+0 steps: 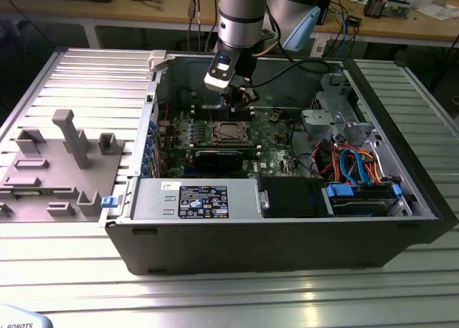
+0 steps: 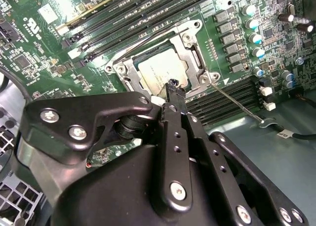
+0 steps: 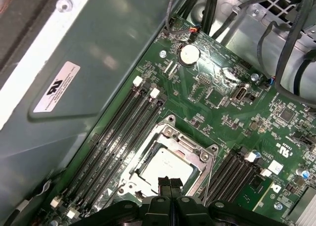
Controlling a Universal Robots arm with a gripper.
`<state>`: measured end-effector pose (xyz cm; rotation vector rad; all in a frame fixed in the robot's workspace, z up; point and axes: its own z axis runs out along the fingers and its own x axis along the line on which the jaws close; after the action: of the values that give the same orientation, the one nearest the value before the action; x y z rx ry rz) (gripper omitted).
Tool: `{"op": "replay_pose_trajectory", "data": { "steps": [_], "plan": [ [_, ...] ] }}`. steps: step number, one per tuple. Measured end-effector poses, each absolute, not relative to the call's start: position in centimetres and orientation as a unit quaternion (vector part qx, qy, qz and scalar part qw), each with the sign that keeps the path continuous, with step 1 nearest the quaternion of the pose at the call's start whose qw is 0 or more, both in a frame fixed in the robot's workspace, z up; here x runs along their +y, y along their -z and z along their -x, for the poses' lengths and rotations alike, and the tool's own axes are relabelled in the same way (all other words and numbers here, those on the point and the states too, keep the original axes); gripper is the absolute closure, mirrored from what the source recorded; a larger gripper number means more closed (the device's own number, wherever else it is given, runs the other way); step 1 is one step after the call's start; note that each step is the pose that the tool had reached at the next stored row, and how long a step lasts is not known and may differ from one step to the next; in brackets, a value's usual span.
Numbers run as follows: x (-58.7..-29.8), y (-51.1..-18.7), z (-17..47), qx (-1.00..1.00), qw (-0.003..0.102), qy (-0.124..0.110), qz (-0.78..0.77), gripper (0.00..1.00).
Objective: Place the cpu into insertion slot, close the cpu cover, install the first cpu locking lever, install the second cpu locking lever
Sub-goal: 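Install the first cpu locking lever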
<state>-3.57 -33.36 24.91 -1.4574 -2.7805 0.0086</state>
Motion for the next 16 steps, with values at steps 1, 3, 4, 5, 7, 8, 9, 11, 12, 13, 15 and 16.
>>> {"op": "replay_pose_trajectory", "data": {
  "steps": [1, 3, 4, 5, 7, 8, 9, 11, 12, 13, 15, 16],
  "plan": [
    [-33.36, -24.91, 3.57, -0.886, 0.001, -0.003, 0.463, 0.89],
    [-33.36, -24.91, 3.56, -0.889, 0.001, -0.003, 0.457, 0.89],
    [-33.36, -24.91, 3.56, -0.89, 0.001, -0.003, 0.455, 0.89],
    [-33.36, -24.91, 3.57, -0.891, 0.001, -0.003, 0.454, 0.89],
    [-33.36, -24.91, 3.57, -0.894, 0.001, -0.003, 0.449, 0.89],
    [-33.36, -24.91, 3.57, -0.895, 0.001, -0.003, 0.447, 0.89],
    [-33.36, -24.91, 3.57, -0.896, 0.001, -0.003, 0.444, 0.89],
    [-33.36, -24.91, 3.57, -0.899, 0.001, -0.003, 0.438, 0.89],
    [-33.36, -24.91, 3.57, -0.901, 0.001, -0.003, 0.434, 0.89],
    [-33.36, -24.91, 3.57, -0.902, 0.001, -0.003, 0.431, 0.89],
    [-33.36, -24.91, 3.57, -0.904, 0.001, -0.003, 0.428, 0.89],
    [-33.36, -24.91, 3.57, -0.905, 0.001, -0.003, 0.426, 0.89]
  ]
}}
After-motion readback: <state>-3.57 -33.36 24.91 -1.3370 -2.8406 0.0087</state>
